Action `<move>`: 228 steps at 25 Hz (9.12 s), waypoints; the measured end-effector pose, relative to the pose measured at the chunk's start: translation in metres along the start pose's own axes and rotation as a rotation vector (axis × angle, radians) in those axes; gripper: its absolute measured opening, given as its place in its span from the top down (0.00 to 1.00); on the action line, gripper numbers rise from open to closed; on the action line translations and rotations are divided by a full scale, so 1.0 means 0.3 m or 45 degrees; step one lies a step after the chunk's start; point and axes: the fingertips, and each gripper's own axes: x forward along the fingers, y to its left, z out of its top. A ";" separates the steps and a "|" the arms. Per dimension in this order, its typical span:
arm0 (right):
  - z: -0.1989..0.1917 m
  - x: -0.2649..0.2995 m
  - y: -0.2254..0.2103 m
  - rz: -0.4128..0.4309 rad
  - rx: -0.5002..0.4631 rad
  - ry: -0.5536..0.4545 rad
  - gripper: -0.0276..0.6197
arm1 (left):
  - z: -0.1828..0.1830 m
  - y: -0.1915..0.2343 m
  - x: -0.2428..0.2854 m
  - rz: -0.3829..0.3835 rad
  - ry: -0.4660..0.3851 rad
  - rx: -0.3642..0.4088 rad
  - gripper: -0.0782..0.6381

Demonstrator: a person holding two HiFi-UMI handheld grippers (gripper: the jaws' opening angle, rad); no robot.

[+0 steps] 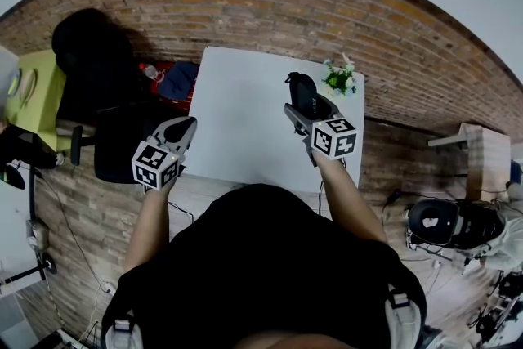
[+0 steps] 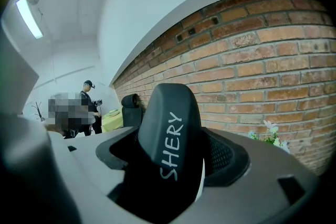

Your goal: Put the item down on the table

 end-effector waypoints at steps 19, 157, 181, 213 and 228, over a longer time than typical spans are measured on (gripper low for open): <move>0.005 -0.028 0.011 0.025 -0.006 -0.004 0.38 | 0.017 -0.033 -0.023 0.021 -0.004 0.014 0.88; -0.635 0.755 -0.091 -0.086 -0.002 0.594 0.38 | -0.142 0.442 0.127 -0.088 0.158 -0.136 0.88; -0.814 0.846 -0.073 -0.074 -0.034 0.762 0.38 | -0.206 0.531 0.101 -0.066 0.188 -0.176 0.88; -0.928 0.903 -0.027 -0.096 -0.010 0.871 0.38 | -0.287 0.602 0.043 -0.057 0.201 -0.230 0.88; -0.958 0.895 -0.034 -0.115 -0.009 0.884 0.38 | -0.314 0.583 0.030 -0.067 0.204 -0.246 0.88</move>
